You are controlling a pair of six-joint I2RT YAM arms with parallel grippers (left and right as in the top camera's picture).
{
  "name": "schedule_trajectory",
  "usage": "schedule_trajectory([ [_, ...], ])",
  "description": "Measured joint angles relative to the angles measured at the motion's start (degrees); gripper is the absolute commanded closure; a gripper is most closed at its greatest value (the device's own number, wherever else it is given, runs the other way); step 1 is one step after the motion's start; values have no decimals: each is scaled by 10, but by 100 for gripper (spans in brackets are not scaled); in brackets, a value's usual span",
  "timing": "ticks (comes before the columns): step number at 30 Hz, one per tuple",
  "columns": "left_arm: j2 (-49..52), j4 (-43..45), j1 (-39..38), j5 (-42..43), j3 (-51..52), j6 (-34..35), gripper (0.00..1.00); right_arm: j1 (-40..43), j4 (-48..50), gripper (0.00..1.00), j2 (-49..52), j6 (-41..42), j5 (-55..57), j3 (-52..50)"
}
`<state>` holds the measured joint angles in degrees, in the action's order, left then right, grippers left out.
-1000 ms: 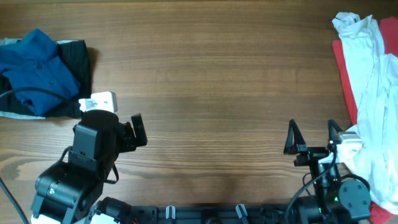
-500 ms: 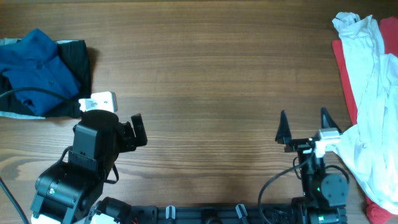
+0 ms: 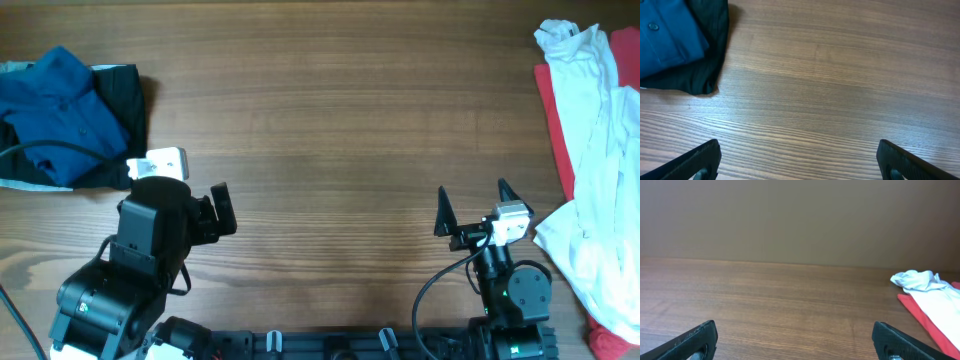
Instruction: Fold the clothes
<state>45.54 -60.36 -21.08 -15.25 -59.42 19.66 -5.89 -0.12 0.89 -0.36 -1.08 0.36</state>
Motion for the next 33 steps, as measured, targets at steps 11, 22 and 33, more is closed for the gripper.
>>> schedule_trajectory([
  [11, 0, 0, 0, 0, 0, 0, 0, 0, 0, 0, 0, 0, 0, 0],
  [22, -2, 0, 2, 0, 0, 0, 0, 0, 0, 0, 0, 0, 0, 0],
  [33, -159, 5, 180, 1, 78, 0, 0, 1, 1, 0, 0, 0, 0, 0],
])
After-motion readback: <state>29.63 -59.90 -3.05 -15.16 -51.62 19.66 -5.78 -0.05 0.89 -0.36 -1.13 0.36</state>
